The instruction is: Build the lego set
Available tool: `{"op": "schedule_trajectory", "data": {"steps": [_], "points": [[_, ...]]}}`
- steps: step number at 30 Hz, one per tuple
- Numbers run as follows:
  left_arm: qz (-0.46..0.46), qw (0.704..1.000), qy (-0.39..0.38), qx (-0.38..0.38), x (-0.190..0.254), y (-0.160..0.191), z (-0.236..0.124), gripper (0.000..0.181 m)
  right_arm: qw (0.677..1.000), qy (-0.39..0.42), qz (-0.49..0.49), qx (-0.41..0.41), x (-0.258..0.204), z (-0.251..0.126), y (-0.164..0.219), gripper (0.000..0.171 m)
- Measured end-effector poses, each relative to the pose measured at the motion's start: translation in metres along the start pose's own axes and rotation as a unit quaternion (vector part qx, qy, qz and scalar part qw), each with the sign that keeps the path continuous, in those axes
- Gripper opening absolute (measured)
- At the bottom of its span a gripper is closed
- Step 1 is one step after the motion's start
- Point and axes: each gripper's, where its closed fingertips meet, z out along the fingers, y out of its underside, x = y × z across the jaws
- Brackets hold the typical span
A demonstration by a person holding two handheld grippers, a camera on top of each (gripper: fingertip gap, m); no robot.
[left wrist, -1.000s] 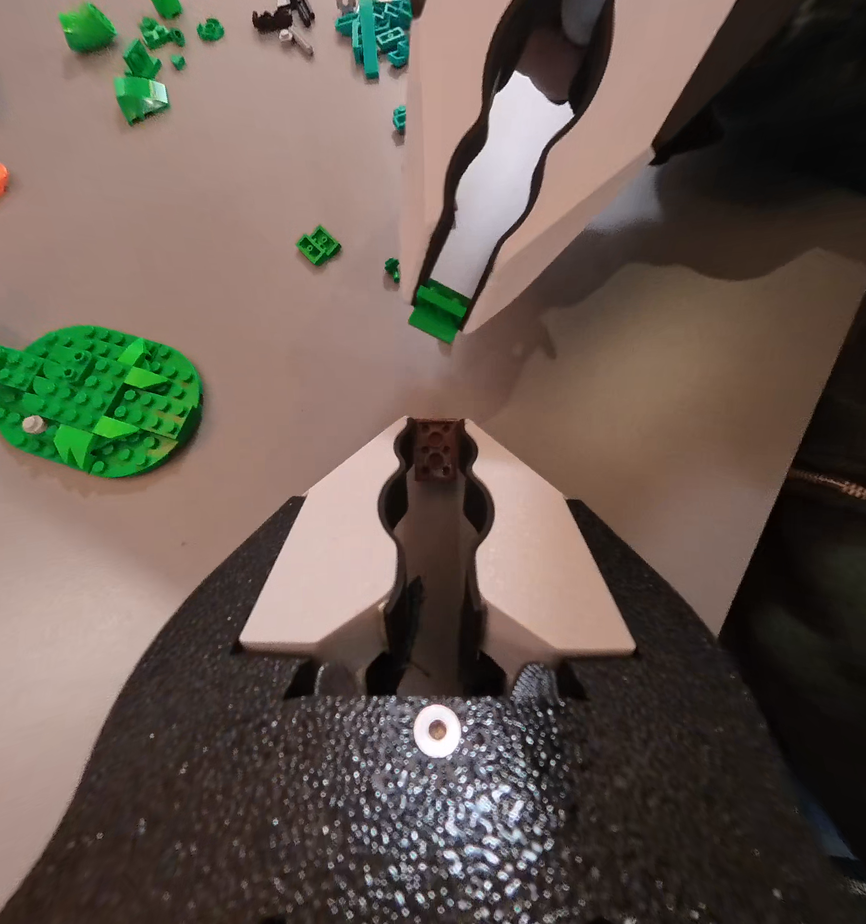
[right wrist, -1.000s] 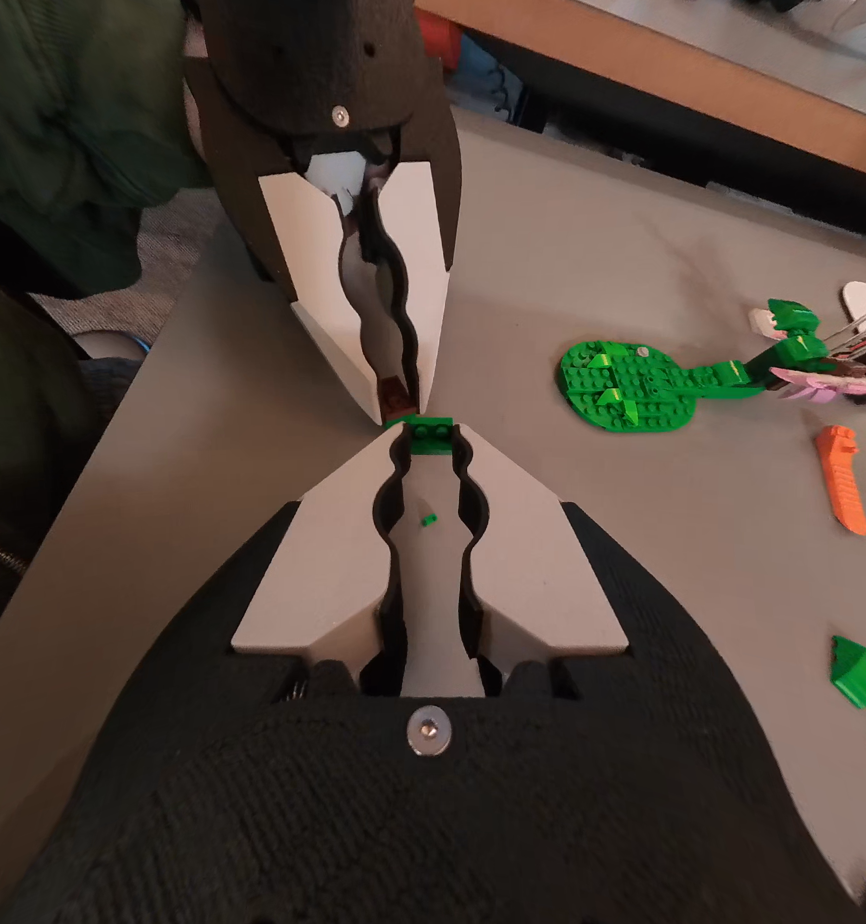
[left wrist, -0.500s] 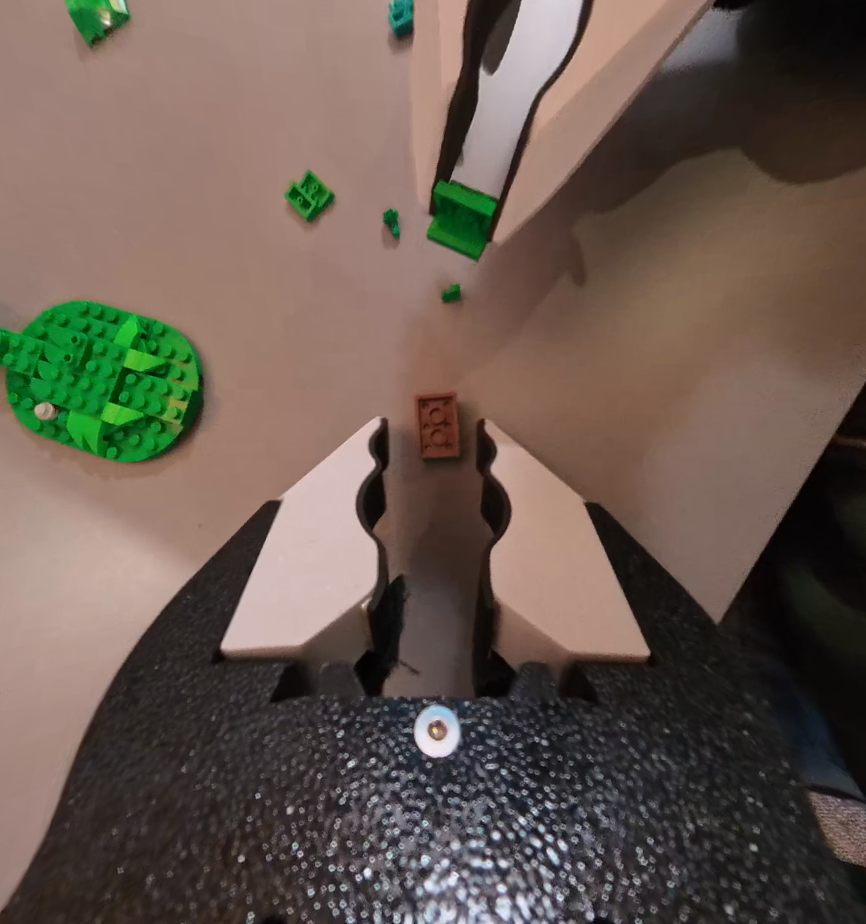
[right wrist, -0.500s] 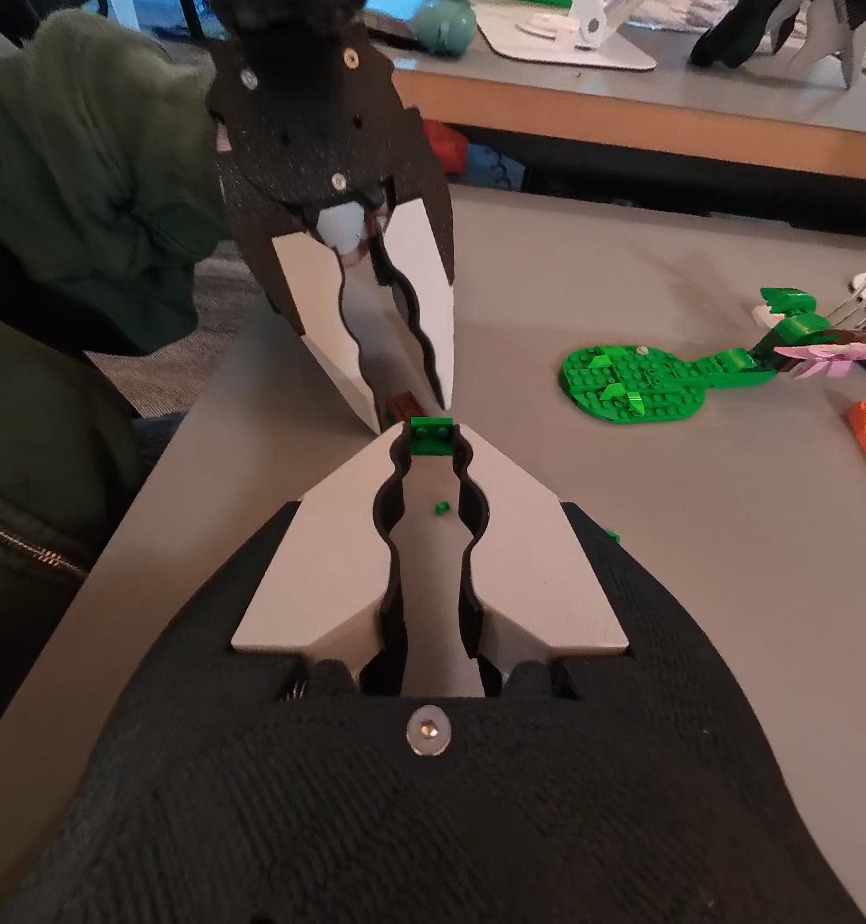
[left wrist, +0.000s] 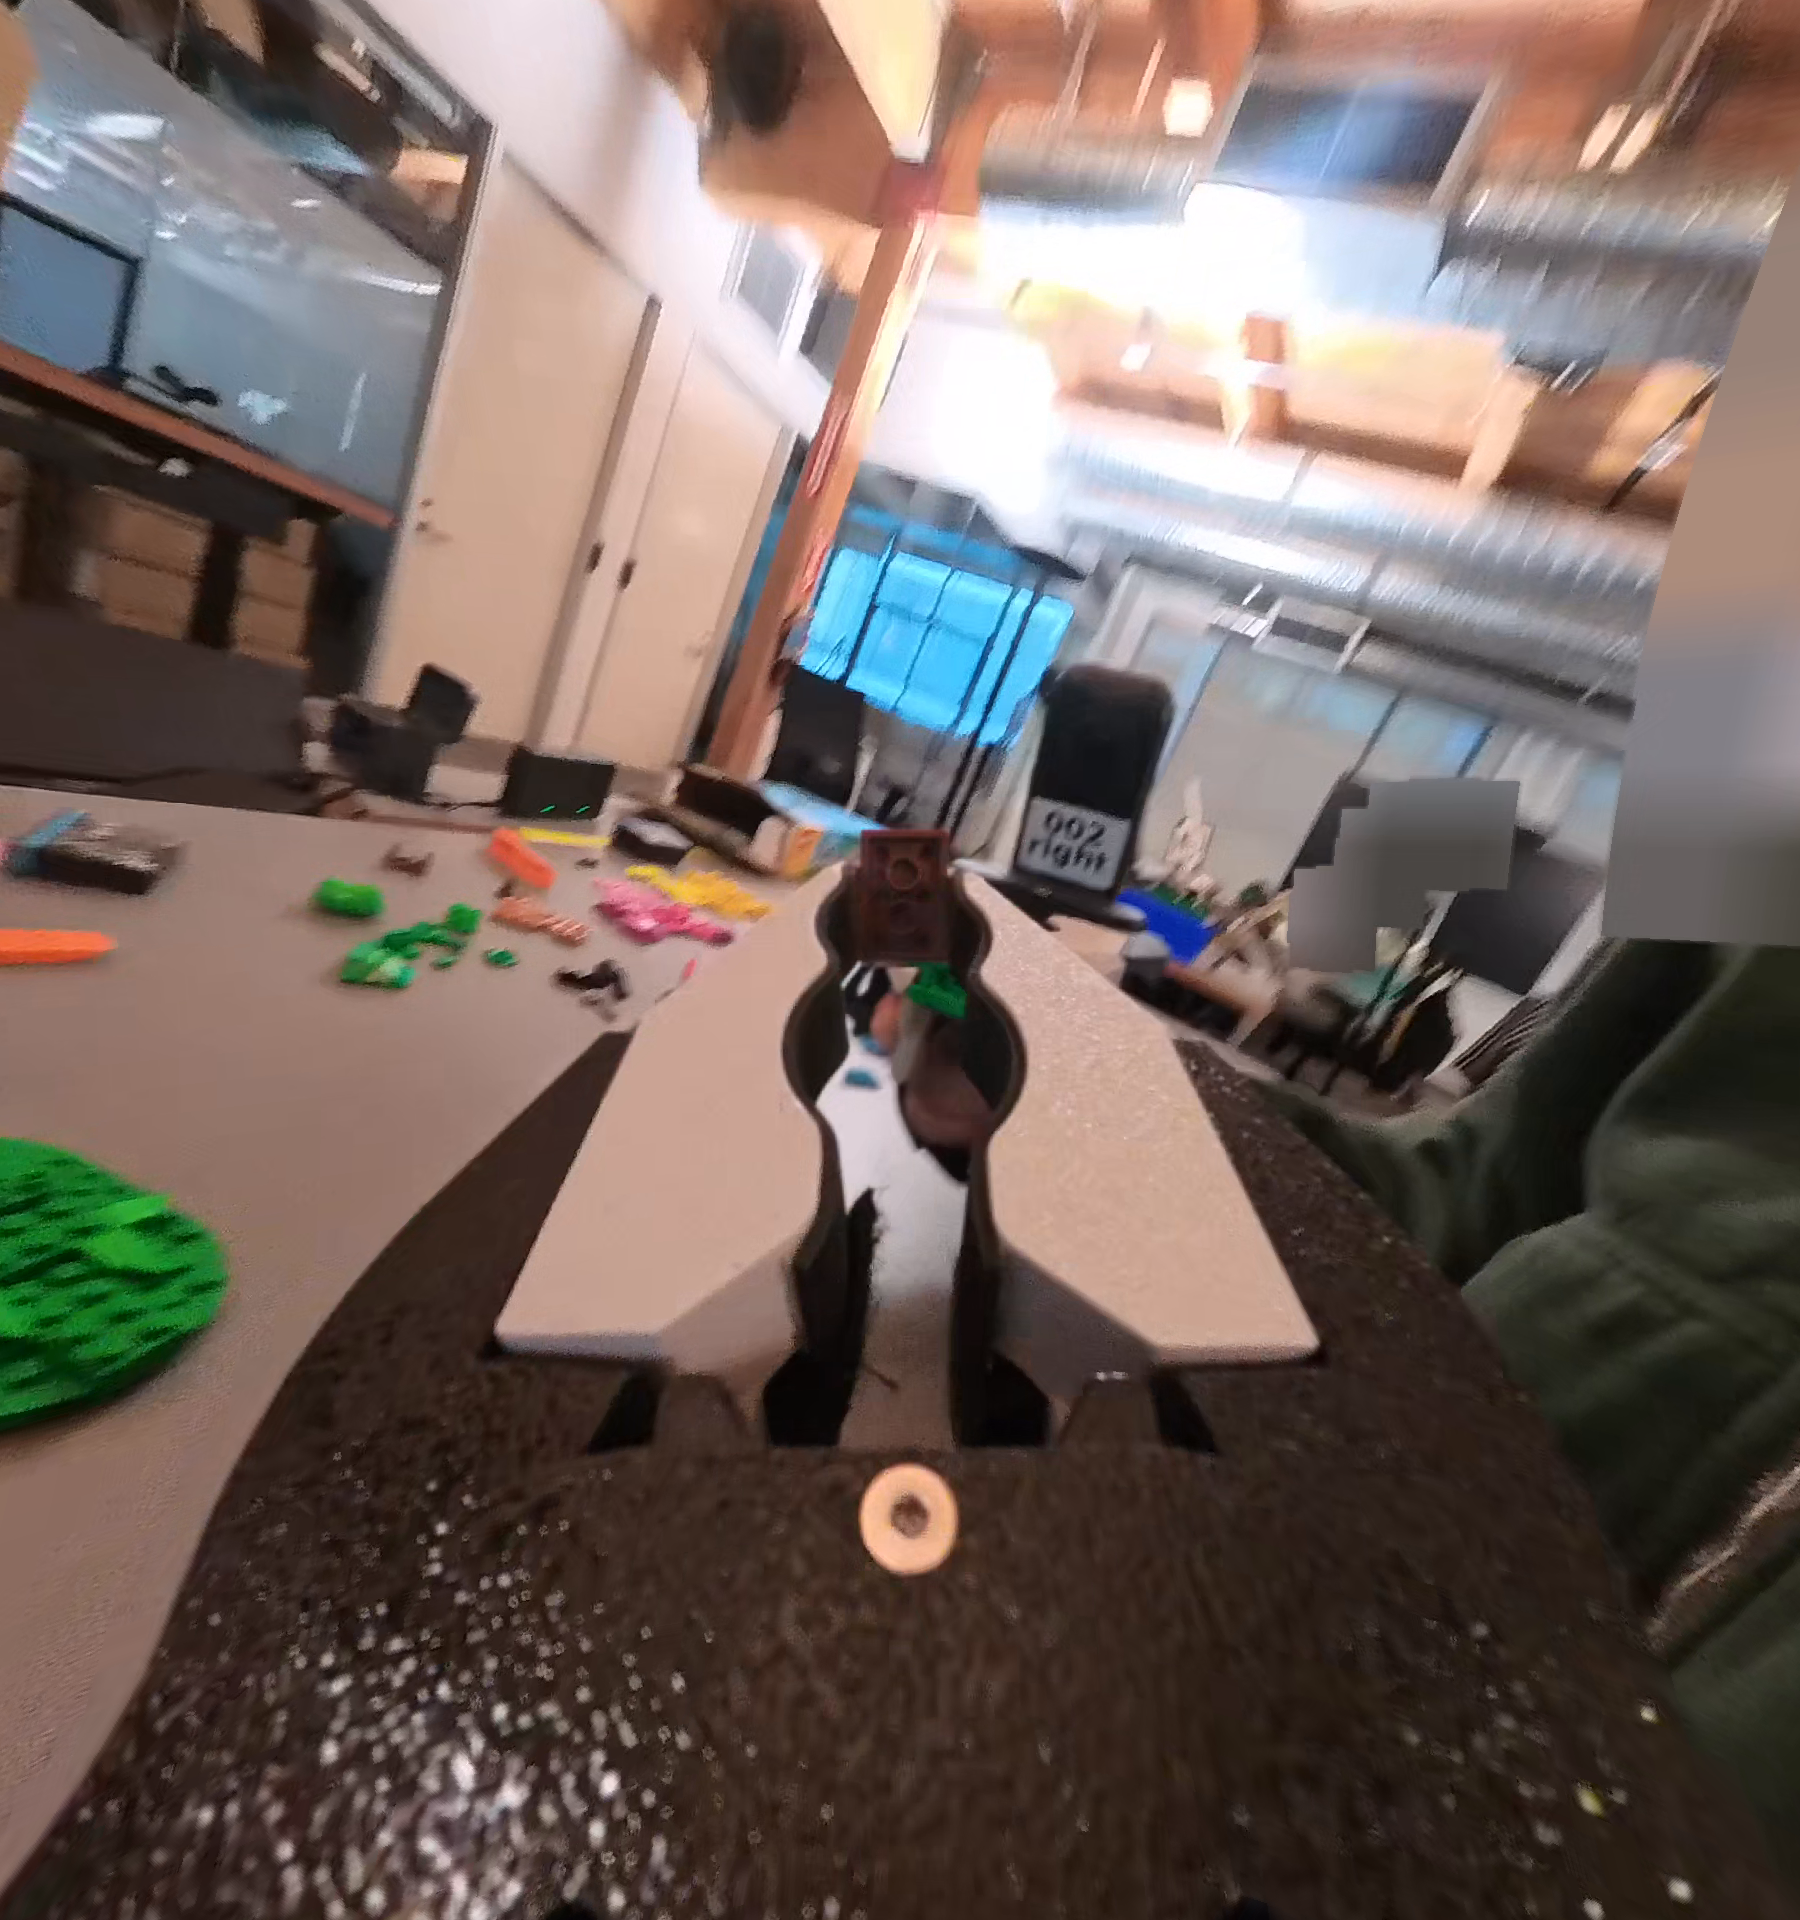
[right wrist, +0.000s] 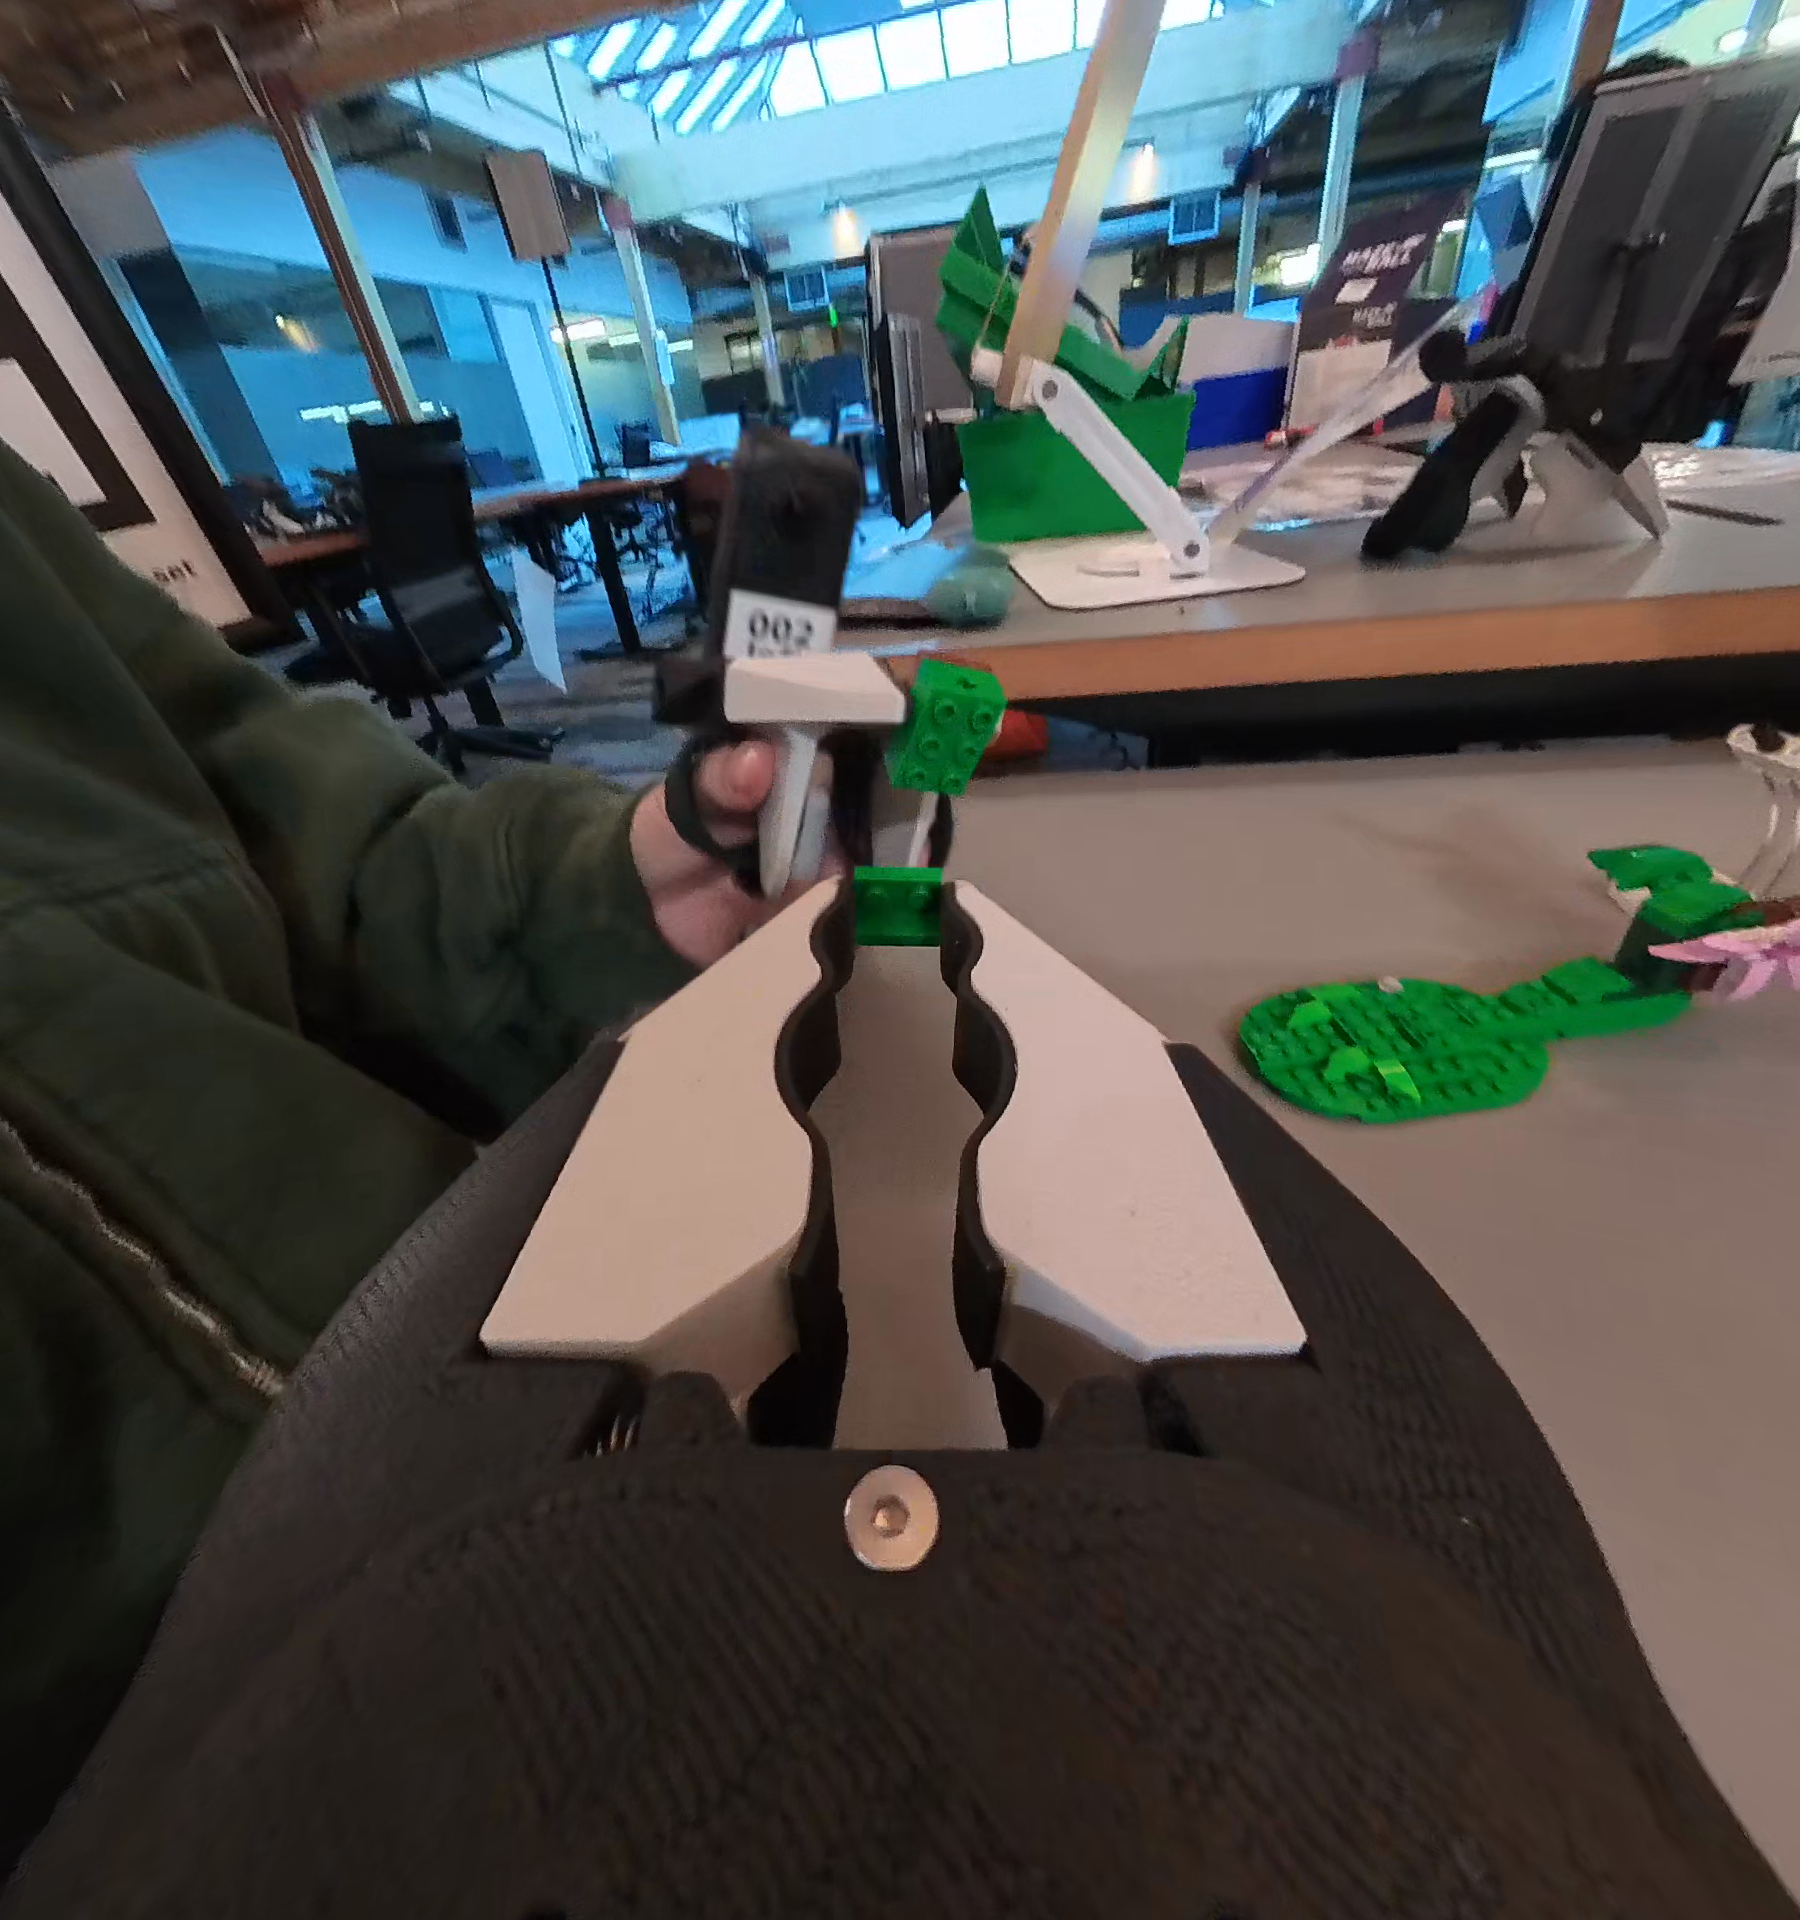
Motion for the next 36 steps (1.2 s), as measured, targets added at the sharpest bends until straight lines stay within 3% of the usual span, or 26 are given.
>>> {"op": "schedule_trajectory", "data": {"steps": [2, 7, 25, 36], "points": [[-0.038, 0.998, 0.035, 0.043, 0.008, -0.003, 0.003, 0.012, 1.0, -0.003, 0.004, 0.019, -0.005, 0.003, -0.007, 0.014], [-0.075, 0.993, 0.074, 0.05, 0.015, 0.004, 0.008, 0.013, 0.999, -0.018, 0.022, 0.037, -0.011, 0.004, -0.013, 0.014], [-0.03, 0.994, 0.095, 0.042, 0.023, 0.012, 0.008, 0.013, 0.999, -0.03, 0.034, 0.021, -0.013, 0.005, -0.007, 0.014], [0.007, 0.996, 0.086, 0.018, 0.022, 0.025, 0.008, 0.013, 0.999, -0.026, 0.022, -0.033, -0.012, 0.005, 0.007, 0.014]]}}
